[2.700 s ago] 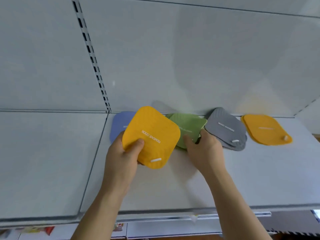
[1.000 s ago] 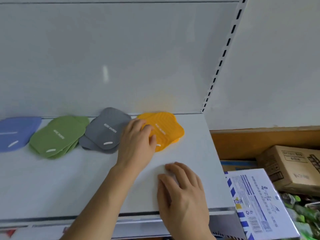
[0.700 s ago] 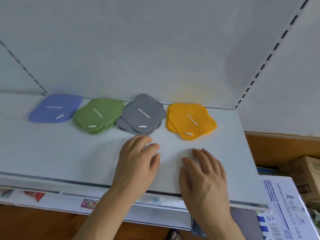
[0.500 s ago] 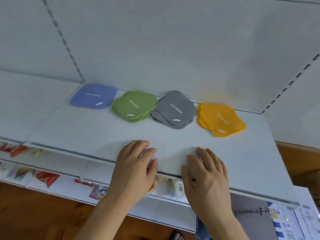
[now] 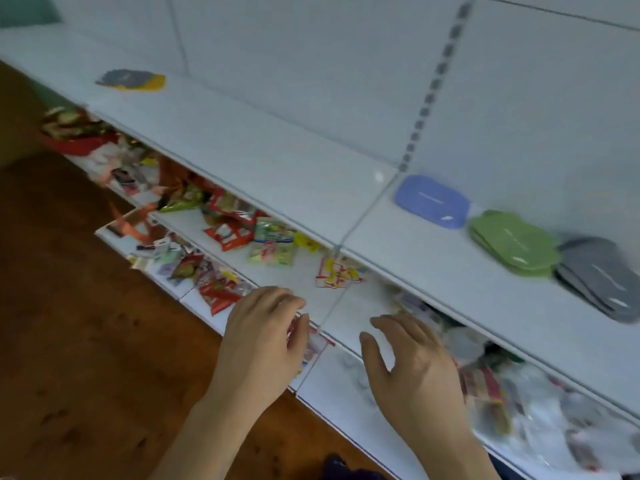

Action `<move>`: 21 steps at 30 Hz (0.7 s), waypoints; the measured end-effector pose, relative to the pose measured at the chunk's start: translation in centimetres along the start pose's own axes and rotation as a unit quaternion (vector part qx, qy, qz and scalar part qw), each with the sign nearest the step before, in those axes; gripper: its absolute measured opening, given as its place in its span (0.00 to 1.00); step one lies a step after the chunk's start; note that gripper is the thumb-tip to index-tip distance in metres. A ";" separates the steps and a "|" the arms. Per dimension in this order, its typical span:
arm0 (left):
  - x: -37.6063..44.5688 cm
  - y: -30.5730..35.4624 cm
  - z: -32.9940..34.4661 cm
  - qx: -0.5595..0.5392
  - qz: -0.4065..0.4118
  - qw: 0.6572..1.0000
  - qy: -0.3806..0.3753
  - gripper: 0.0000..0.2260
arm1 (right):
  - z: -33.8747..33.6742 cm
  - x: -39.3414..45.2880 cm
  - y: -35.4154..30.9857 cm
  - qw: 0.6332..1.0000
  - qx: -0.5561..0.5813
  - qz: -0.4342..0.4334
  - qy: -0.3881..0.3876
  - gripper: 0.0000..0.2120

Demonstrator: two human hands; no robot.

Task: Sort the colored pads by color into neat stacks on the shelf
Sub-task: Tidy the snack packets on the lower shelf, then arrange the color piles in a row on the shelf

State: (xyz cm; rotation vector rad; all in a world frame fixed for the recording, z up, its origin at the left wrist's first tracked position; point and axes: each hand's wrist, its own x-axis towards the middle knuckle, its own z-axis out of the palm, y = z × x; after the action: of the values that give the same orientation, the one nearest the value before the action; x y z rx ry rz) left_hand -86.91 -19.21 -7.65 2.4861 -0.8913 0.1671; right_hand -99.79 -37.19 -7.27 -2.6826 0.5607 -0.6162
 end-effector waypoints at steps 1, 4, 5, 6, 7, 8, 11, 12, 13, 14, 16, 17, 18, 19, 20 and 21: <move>0.0 -1.6 -0.6 0.004 -0.015 1.000 0.001 0.10 | 1.1 1.0 -1.5 1.000 0.004 -0.018 -0.015 0.14; 0.2 -6.5 -2.3 0.014 -0.054 0.998 0.014 0.11 | 5.0 3.9 -5.9 0.997 0.020 -0.063 -0.048 0.11; 0.3 -8.1 -2.8 0.018 -0.067 0.997 0.019 0.12 | 6.3 5.0 -7.4 0.995 0.026 -0.076 -0.058 0.11; 0.6 -9.8 -3.4 0.024 -0.082 0.996 0.020 0.13 | 7.7 6.2 -8.9 0.993 0.035 -0.088 -0.069 0.10; 0.9 -11.6 -3.9 0.028 -0.098 0.995 0.021 0.14 | 9.2 7.3 -10.2 0.991 0.045 -0.099 -0.082 0.11; 1.3 -13.2 -4.5 0.029 -0.118 0.992 0.022 0.15 | 10.7 8.5 -11.6 0.988 0.053 -0.109 -0.100 0.12; 3.1 -18.1 -6.8 0.051 -0.172 0.984 0.027 0.15 | 15.0 12.4 -15.9 0.977 0.066 -0.138 -0.151 0.17; 3.7 -19.5 -7.8 0.059 -0.186 0.981 0.026 0.14 | 16.1 13.7 -17.4 0.974 0.073 -0.144 -0.159 0.17; 4.4 -20.8 -8.8 0.063 -0.200 0.977 0.027 0.13 | 17.2 14.9 -18.8 0.971 0.082 -0.150 -0.166 0.16; 5.0 -22.1 -9.8 0.066 -0.217 0.974 0.029 0.11 | 18.1 16.1 -20.3 0.968 0.089 -0.157 -0.172 0.16; 6.5 -24.6 -11.5 0.076 -0.249 0.965 0.031 0.10 | 19.8 18.5 -23.1 0.961 0.078 -0.182 -0.191 0.16; 7.1 -25.9 -12.3 0.080 -0.263 0.961 0.029 0.09 | 20.7 19.8 -24.6 0.955 0.065 -0.194 -0.213 0.18; 7.7 -27.2 -13.0 0.081 -0.276 0.957 0.027 0.09 | 21.5 21.0 -26.0 0.948 0.052 -0.208 -0.233 0.21; 8.2 -28.5 -13.7 0.079 -0.286 0.954 0.024 0.09 | 22.3 22.1 -27.4 0.942 0.044 -0.220 -0.249 0.24; 8.6 -29.9 -14.4 0.076 -0.295 0.952 0.022 0.09 | 23.0 23.0 -28.7 0.938 0.043 -0.227 -0.259 0.25; 9.0 -31.4 -14.9 0.072 -0.301 0.951 0.020 0.10 | 23.9 23.9 -30.0 0.935 0.044 -0.231 -0.265 0.25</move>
State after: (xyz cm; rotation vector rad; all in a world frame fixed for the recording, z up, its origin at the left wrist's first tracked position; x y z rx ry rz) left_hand -59.56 3.85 -4.93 2.7529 -0.0765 0.0743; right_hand -59.74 -16.35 -7.51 -2.7307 -0.2434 0.0006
